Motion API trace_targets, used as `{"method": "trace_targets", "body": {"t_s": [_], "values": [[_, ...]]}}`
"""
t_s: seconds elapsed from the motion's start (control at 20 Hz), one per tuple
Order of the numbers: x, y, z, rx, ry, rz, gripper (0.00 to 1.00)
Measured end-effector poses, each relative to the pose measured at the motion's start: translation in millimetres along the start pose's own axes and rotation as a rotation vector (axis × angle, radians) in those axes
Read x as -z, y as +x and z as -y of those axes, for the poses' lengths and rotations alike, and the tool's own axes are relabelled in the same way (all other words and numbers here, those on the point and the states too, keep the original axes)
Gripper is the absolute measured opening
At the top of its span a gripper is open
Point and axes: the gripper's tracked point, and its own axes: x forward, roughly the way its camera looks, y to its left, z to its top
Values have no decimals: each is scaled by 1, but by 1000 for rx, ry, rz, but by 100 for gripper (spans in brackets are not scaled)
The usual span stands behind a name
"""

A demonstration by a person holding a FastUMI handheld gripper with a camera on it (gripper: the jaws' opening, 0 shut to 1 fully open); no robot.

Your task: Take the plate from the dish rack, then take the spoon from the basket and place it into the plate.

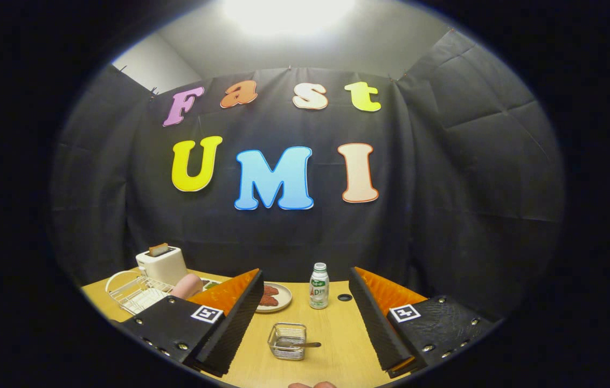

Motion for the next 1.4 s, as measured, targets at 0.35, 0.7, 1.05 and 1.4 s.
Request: {"method": "trace_targets", "body": {"t_s": [0.35, 0.7, 1.05, 1.4], "values": [[-5, 23, -78, -58, 31, -120, 97], [24, 58, -146, -103, -3, -313, 97], [81, 83, -204, -95, -34, -557, 97], [126, 111, -231, -1, -104, -657, 85]]}}
